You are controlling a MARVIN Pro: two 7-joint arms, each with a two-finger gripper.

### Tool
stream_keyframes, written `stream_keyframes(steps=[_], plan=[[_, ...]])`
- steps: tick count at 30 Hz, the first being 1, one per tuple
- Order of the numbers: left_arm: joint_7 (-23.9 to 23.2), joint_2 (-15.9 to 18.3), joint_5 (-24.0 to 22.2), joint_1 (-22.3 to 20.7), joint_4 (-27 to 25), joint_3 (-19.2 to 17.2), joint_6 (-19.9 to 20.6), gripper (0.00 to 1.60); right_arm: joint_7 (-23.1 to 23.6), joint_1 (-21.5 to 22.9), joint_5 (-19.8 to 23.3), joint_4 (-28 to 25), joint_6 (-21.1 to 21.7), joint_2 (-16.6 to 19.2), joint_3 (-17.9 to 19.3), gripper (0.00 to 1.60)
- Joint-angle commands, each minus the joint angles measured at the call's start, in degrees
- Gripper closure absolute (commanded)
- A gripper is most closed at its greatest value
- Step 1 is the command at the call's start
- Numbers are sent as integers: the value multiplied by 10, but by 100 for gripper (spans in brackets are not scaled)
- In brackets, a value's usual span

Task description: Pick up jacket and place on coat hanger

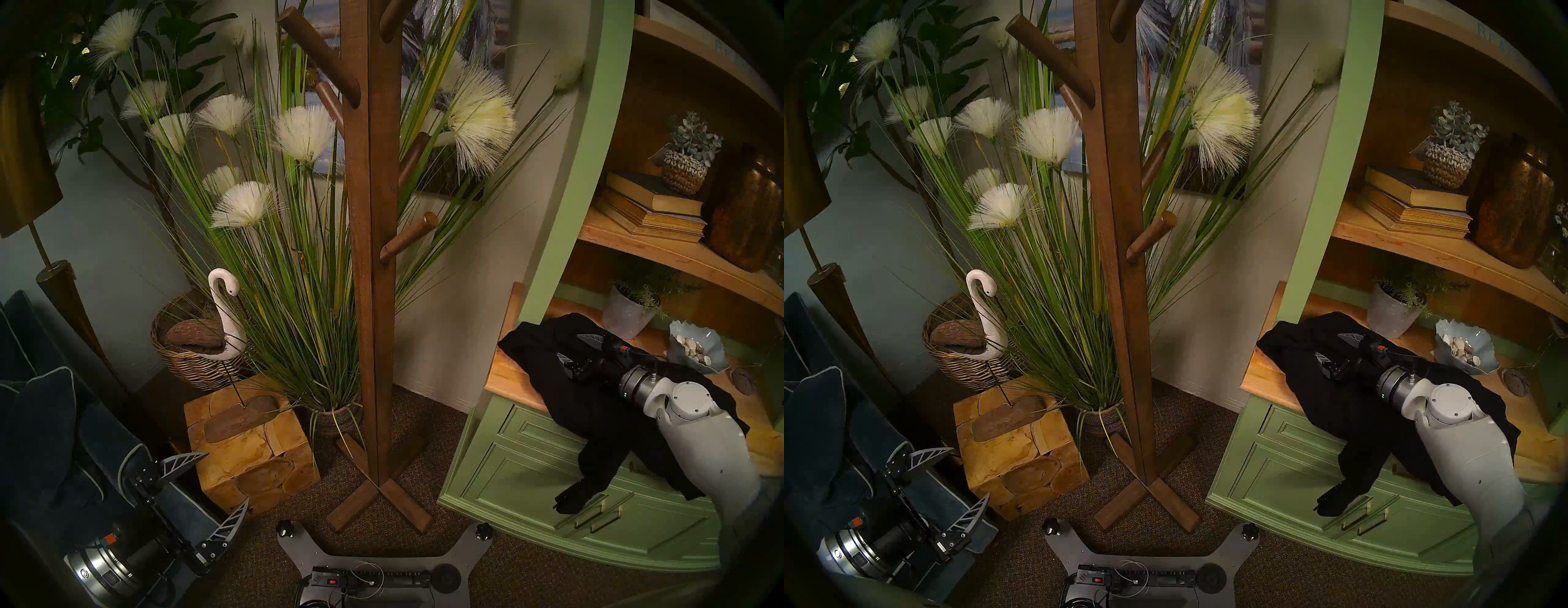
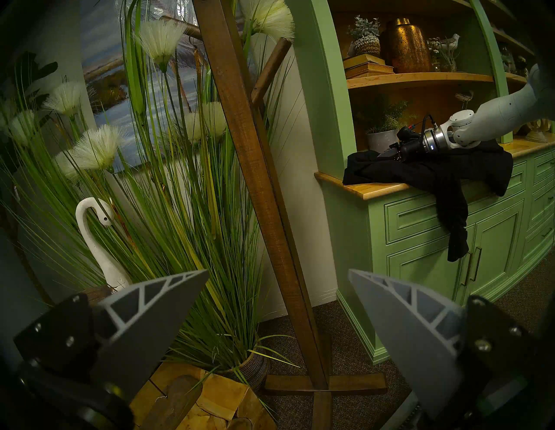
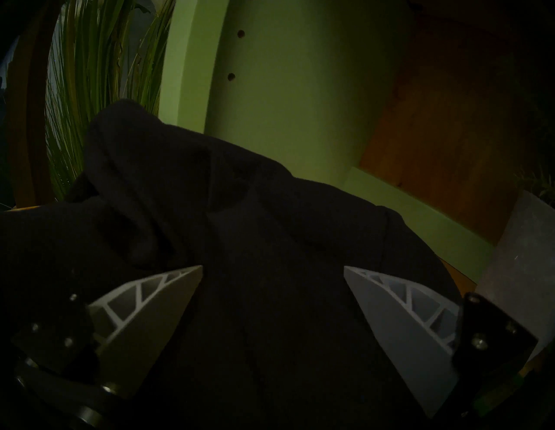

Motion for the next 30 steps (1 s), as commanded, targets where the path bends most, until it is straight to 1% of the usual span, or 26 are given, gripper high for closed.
stream_keyframes(steps=[1, 2, 3, 4, 5, 6, 7, 8, 10, 11, 12, 13, 16, 17, 18, 20, 21, 22, 23, 24, 25, 26, 27, 28, 30], plan=[[0, 1, -6, 0, -10, -3, 2, 0, 22, 70, -11, 29, 29, -12, -12, 0], [0, 1, -6, 0, -10, -3, 2, 0, 25, 68, -10, 26, 37, -11, -9, 0], [0, 1, -6, 0, -10, -3, 2, 0, 38, 80, -17, 35, 48, -6, -19, 0], [0, 1, -6, 0, -10, -3, 2, 0, 47, 87, -19, 42, 48, -5, -24, 0], [0, 0, -6, 0, -10, -3, 2, 0, 51, 82, -16, 38, 54, -5, -19, 0], [0, 0, -6, 0, -11, -3, 2, 0, 64, 104, -17, 57, 58, -9, -29, 0], [0, 0, -6, 0, -11, -3, 3, 0, 71, 99, -16, 50, 68, -6, -26, 0], [0, 0, -6, 0, -11, -4, 3, 0, 83, 113, -20, 60, 72, -6, -35, 0], [-1, 0, -6, 0, -11, -4, 3, 0, 106, 117, -21, 60, 83, -1, -40, 0], [-1, 0, -7, 0, -11, -4, 3, 0, 124, 138, -21, 80, 88, -4, -51, 0], [-1, 0, -7, 0, -11, -4, 4, 0, 119, 123, -19, 66, 93, -2, -43, 0], [-1, 0, -7, 0, -11, -4, 4, 0, 141, 146, -22, 87, 93, -4, -55, 0], [-1, 0, -7, 0, -12, -4, 5, 0, 156, 151, -16, 88, 103, 3, -64, 0], [-2, 0, -8, 1, -12, -4, 5, 0, 177, 168, -18, 108, 100, 1, -73, 0], [-2, 0, -8, 1, -12, -4, 5, 0, 179, 170, -17, 111, 97, 2, -76, 0], [-2, -1, -8, 1, -12, -5, 6, 0, 200, 181, -18, 129, 91, 0, -79, 0], [-2, -1, -8, 1, -12, -5, 6, 0, 195, 180, -10, 131, 86, 4, -84, 13], [-2, -1, -8, 1, -12, -5, 6, 0, 214, 187, -12, 145, 81, 1, -82, 76], [-3, -1, -9, 1, -12, -5, 6, 0, 222, 189, -11, 154, 74, 0, -81, 87], [-3, -1, -9, 1, -13, -5, 6, 0, 233, 192, -12, 163, 68, -1, -79, 101], [-3, -1, -9, 1, -13, -5, 6, 0, 233, 192, -12, 163, 68, -1, -79, 101], [-3, -1, -9, 0, -13, -5, 7, 0, 239, 197, -9, 177, 60, -4, -78, 110], [-3, -1, -9, 0, -13, -5, 7, 0, 245, 192, -4, 175, 58, 0, -74, 144], [-3, -1, -9, 0, -13, -5, 7, 0, 251, 190, -1, 176, 56, 3, -72, 160], [-4, -2, -9, 0, -13, -6, 7, 0, 260, 191, 1, 187, 46, 2, -70, 160]])
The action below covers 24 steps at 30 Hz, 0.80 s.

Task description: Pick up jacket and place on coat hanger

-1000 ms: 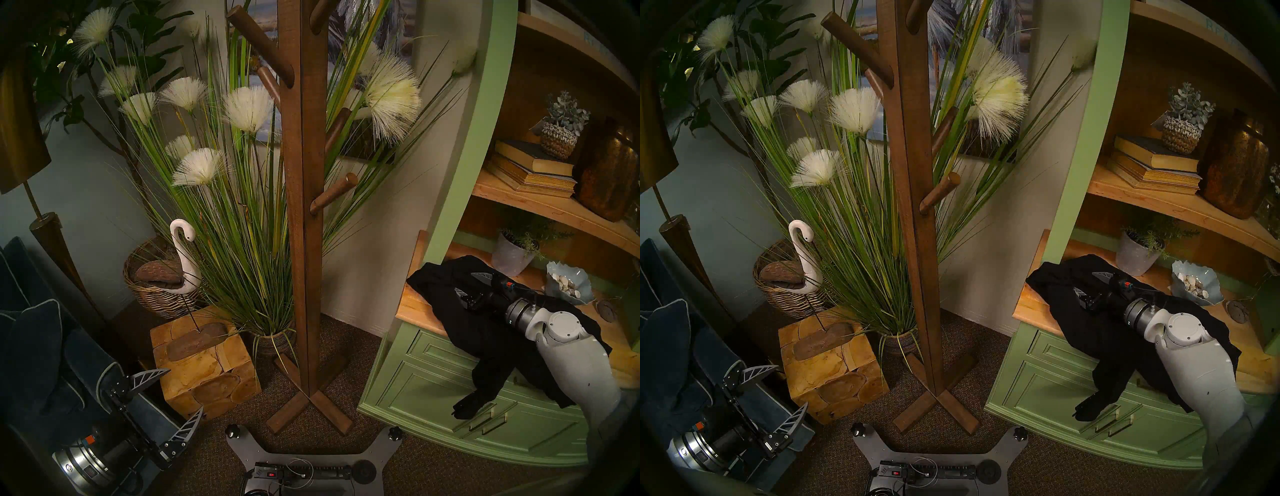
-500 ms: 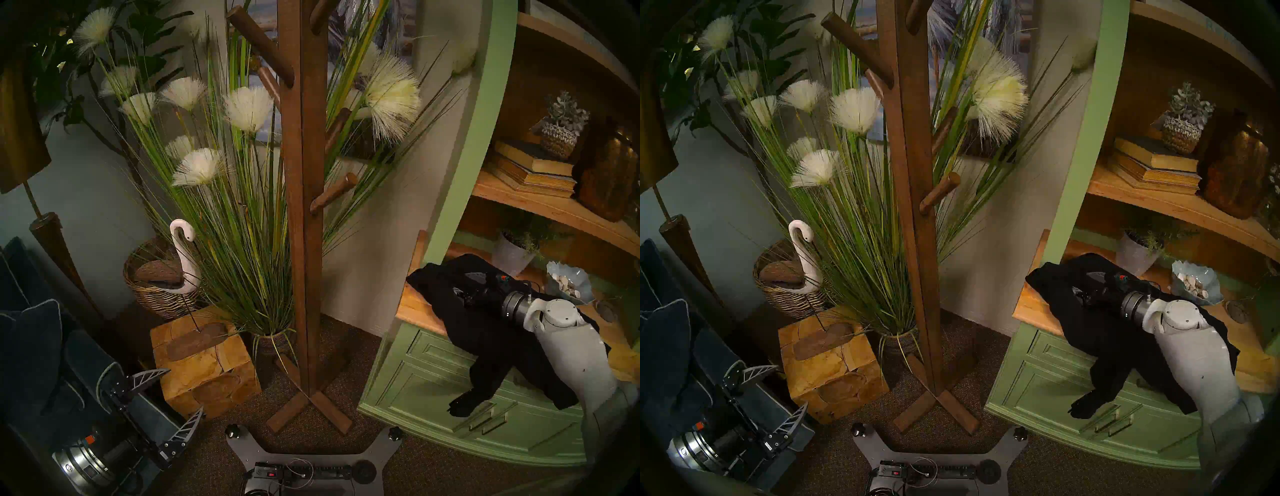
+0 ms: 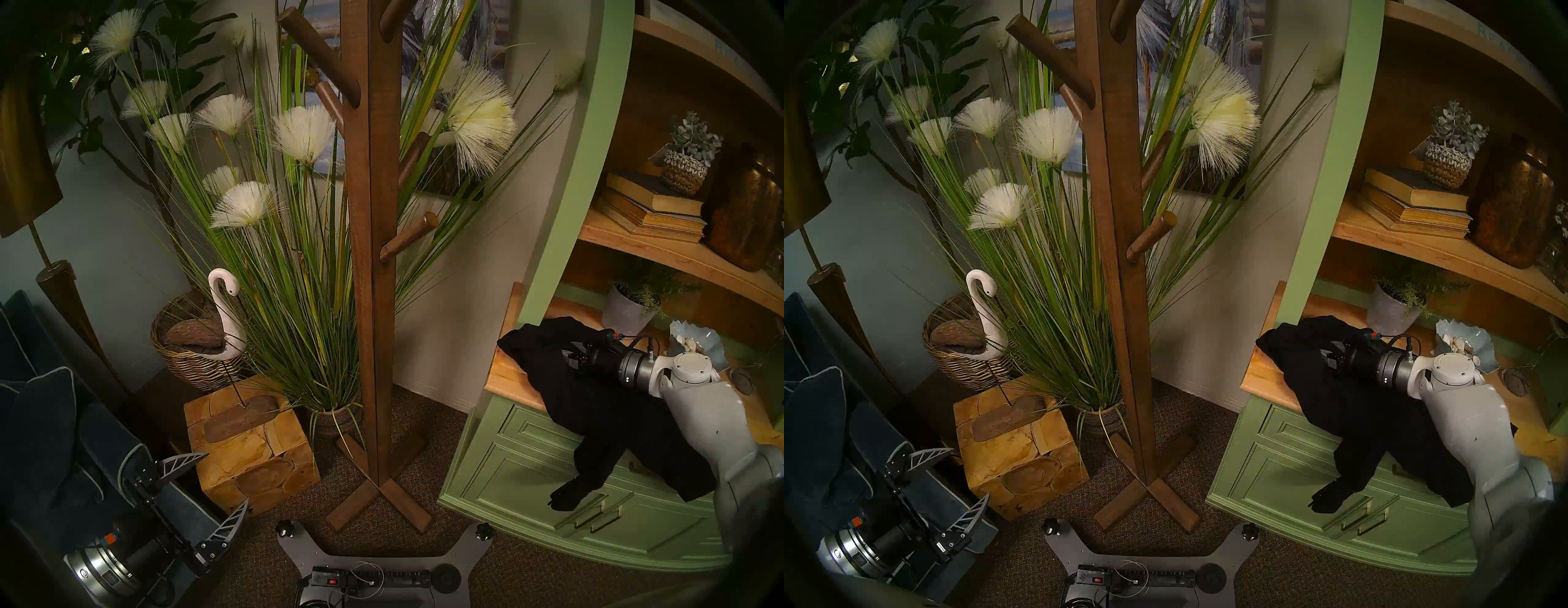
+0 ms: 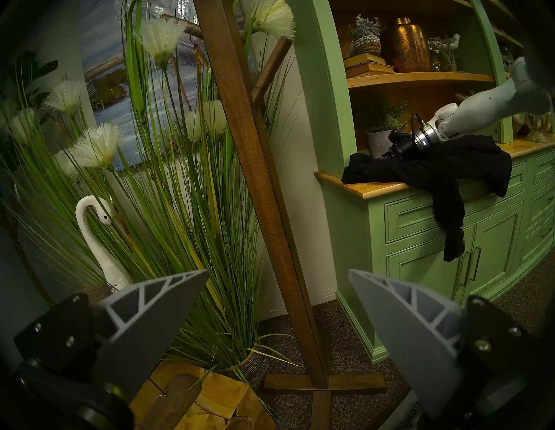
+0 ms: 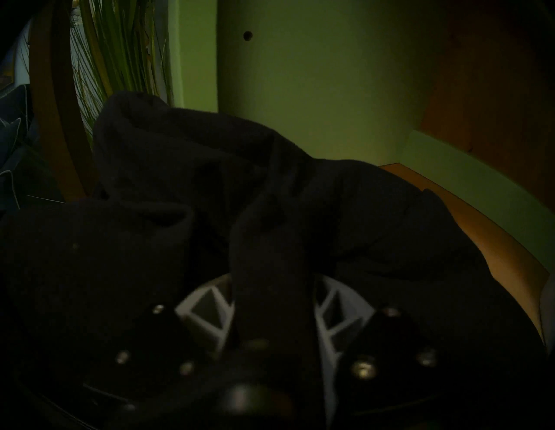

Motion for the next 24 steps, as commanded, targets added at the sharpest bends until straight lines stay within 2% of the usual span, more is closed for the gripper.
stream_keyframes(steps=[1, 4, 5, 9, 13, 24], plan=[[0, 1, -8, 1, -12, -3, 2, 0, 43, 16, 12, 34, -27, 1, 4, 160], [-1, 0, -8, 0, -12, -3, 2, 0, 54, 3, 23, 33, -53, 5, 12, 160], [-1, 0, -8, 0, -12, -3, 2, 0, 52, -5, 30, 33, -78, 2, 20, 160], [-1, 0, -6, -2, -11, -3, 2, 0, 76, -56, 63, -24, -117, -2, 59, 160], [-2, -1, -4, -3, -9, -3, 1, 0, 86, -71, 89, -57, -158, -16, 83, 160], [-3, -2, -2, -5, -7, -2, 2, 0, 152, -85, 142, -120, -258, -49, 129, 160]])
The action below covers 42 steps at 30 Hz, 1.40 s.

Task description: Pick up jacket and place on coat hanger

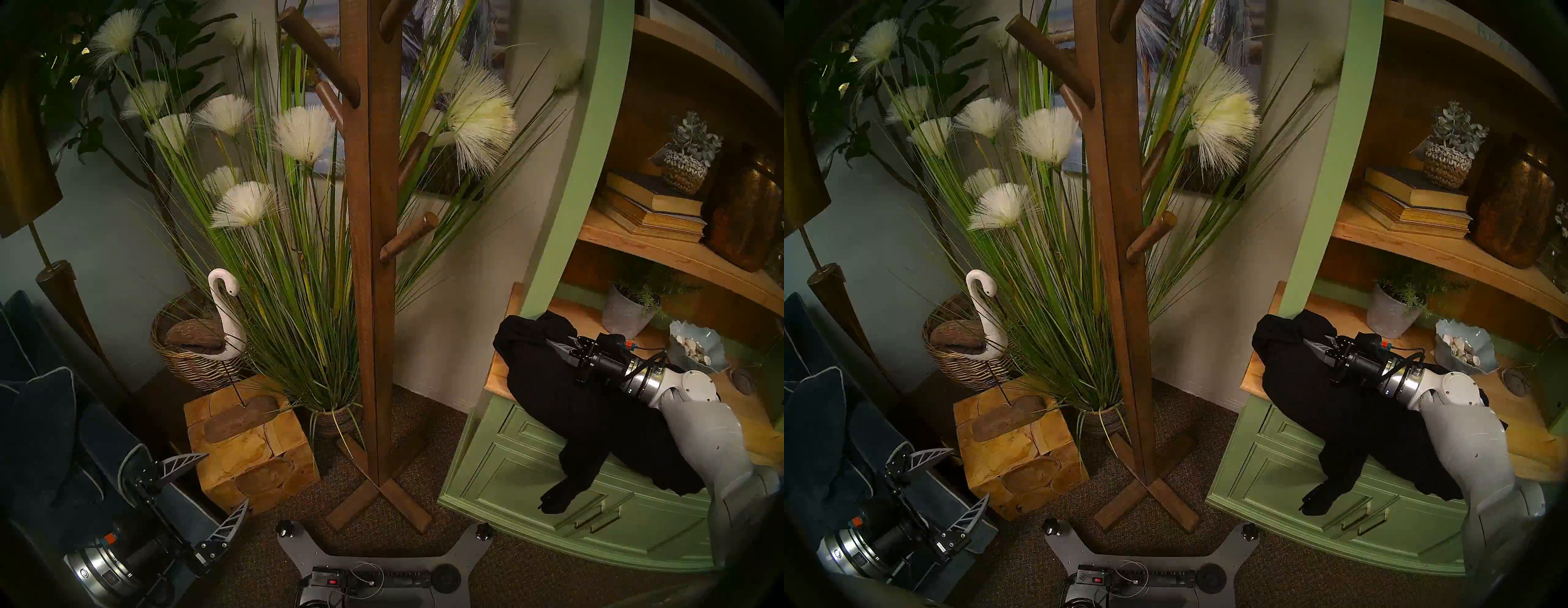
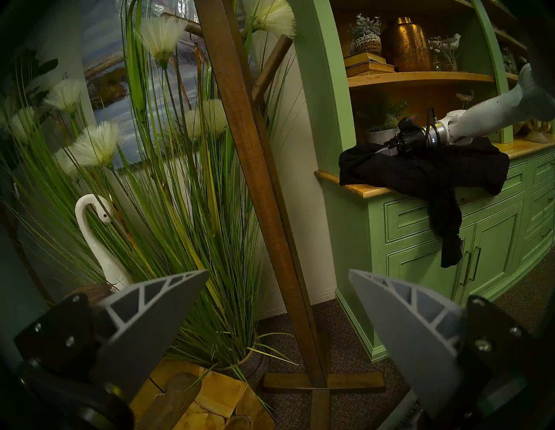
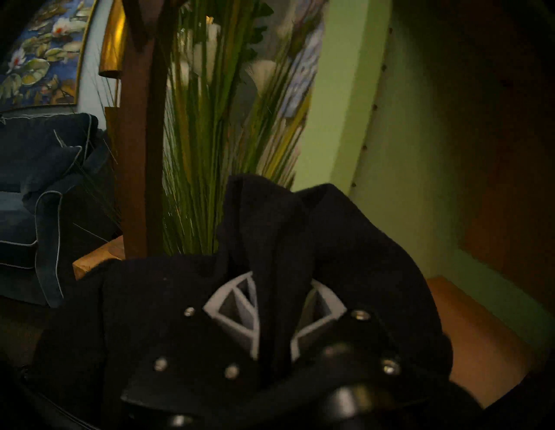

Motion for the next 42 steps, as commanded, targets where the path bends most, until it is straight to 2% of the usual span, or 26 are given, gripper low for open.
stream_keyframes(steps=[1, 3, 4, 8, 14, 15, 16, 17, 21, 22, 23, 26, 27, 30, 31, 33, 34, 37, 42], plan=[[0, 0, -3, -2, -8, -2, -1, 0, 32, -13, 50, -87, -75, -13, 43, 160], [0, 0, -3, -2, -8, -2, -1, 0, 37, -17, 55, -99, -81, -15, 47, 160], [0, 0, -3, -2, -8, -2, -1, 0, 48, -7, 60, -81, -90, -23, 48, 160], [-1, 0, -3, -3, -8, -2, -1, 0, 57, -24, 80, -110, -124, -32, 61, 160], [-2, -1, -2, -4, -7, -2, -1, 0, 12, -48, 92, -162, -168, -40, 61, 160], [-2, -1, -2, -4, -7, -2, -1, 0, 9, -42, 94, -149, -177, -44, 58, 160], [-2, -2, -2, -4, -7, -2, -1, 0, -3, -53, 95, -174, -183, -44, 60, 160], [-2, -2, -2, -5, -7, -2, -1, 0, -5, -46, 97, -161, -190, -47, 57, 160], [-2, -2, -1, -5, -7, -2, -1, 0, -34, -56, 99, -191, -216, -53, 51, 160], [-3, -2, -1, -6, -7, -2, -1, 0, -44, -66, 99, -214, -220, -52, 51, 160], [-3, -2, -1, -6, -6, -2, -1, 0, -45, -54, 99, -189, -229, -57, 45, 160], [-3, -3, 0, -6, -6, -2, -1, 0, -69, -75, 100, -231, -241, -62, 40, 160], [-3, -3, 0, -7, -6, -2, -1, 0, -74, -74, 100, -220, -247, -66, 35, 160], [-4, -3, 1, -7, -5, -2, -1, 0, -95, -102, 99, -248, -259, -73, 23, 160], [-4, -4, 2, -8, -4, -2, -1, 0, -105, -125, 96, -286, -264, -75, 17, 160], [-4, -4, 2, -8, -4, -2, -1, 0, -111, -135, 96, -290, -267, -79, 11, 160], [-4, -4, 2, -8, -4, -2, -1, 0, -112, -134, 96, -264, -270, -85, 5, 160], [-5, -4, 3, -9, -3, -2, -1, 0, -127, -156, 95, -298, -271, -86, -5, 160], [-5, -5, 4, -10, -2, -2, -1, 0, -139, -155, 94, -325, -271, -86, -7, 160]])
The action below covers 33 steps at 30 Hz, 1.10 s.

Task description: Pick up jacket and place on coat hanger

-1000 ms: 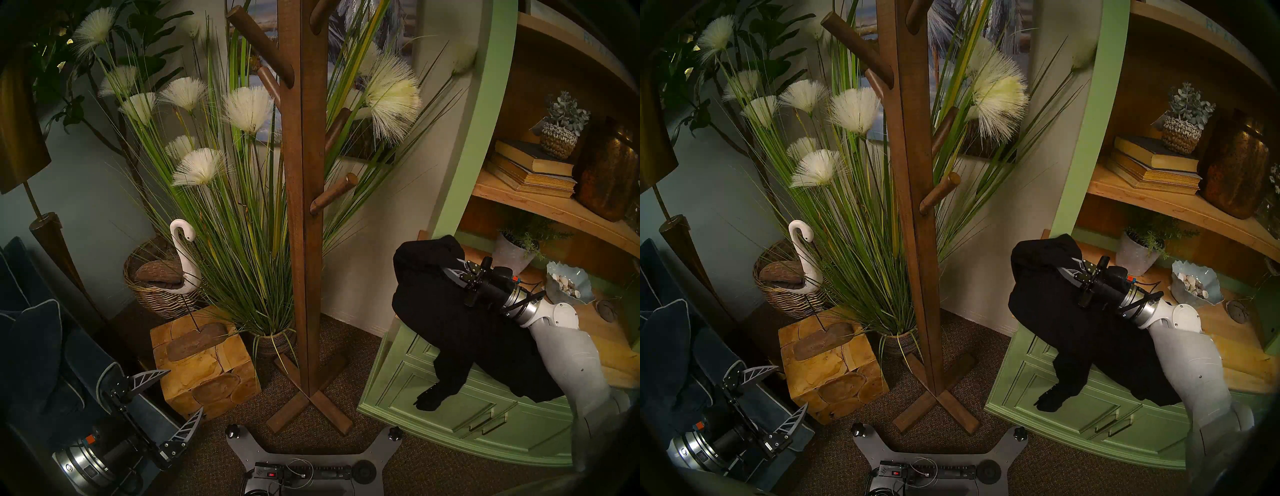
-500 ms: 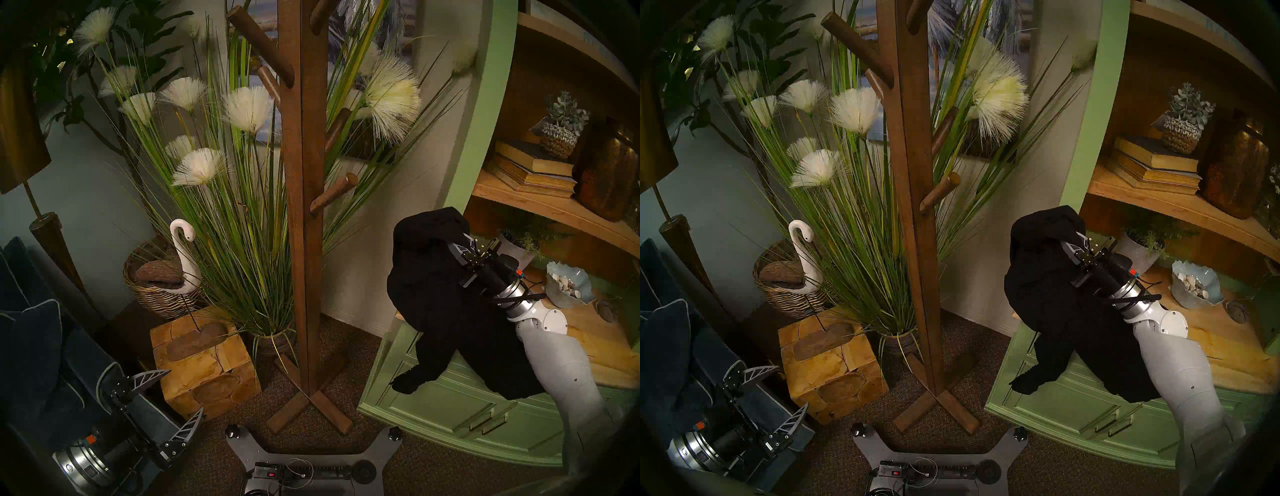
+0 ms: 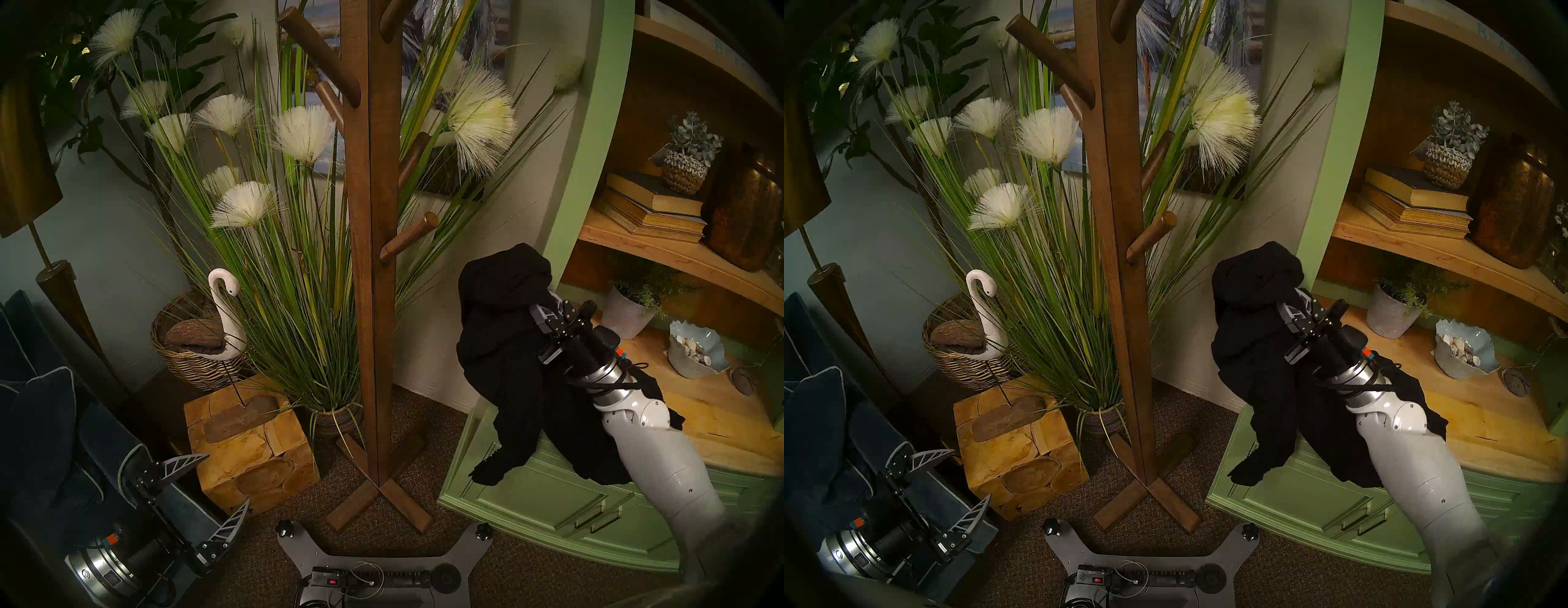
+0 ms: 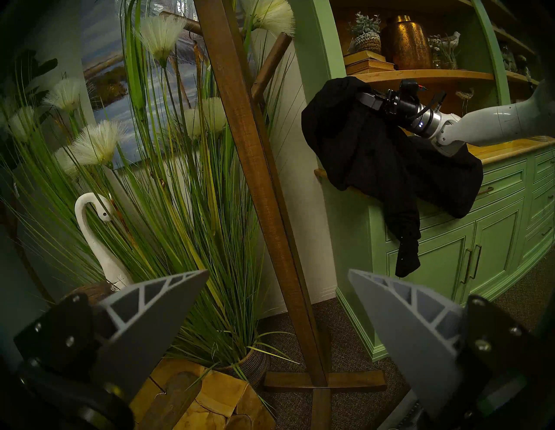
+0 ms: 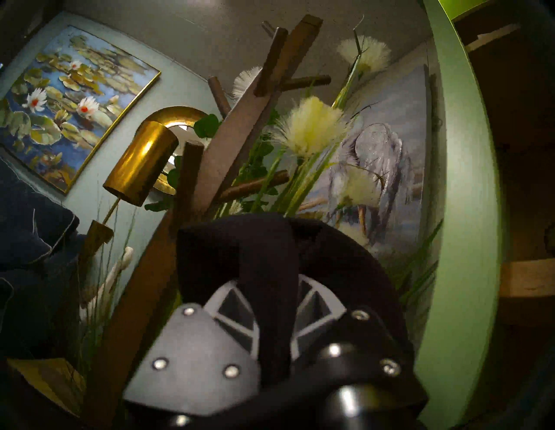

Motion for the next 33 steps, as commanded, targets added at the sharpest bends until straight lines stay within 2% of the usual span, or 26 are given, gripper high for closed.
stream_keyframes(steps=[1, 8, 12, 17, 33], plan=[[0, 1, -3, -2, -7, -1, -1, 0, 27, -11, 7, -65, -13, 0, 8, 160], [-1, 0, -1, -4, -5, -1, -1, 0, 16, -3, 8, -98, -13, -4, 20, 160], [-1, -1, 1, -5, -4, -1, -1, 0, 10, 6, 9, -136, -13, -10, 32, 160], [-2, -1, 1, -6, -4, -1, -1, 0, 8, 15, 9, -153, -13, -14, 42, 160], [-4, -4, 5, -10, -2, -2, -1, 0, -5, 39, 15, -254, -13, -32, 114, 160]])
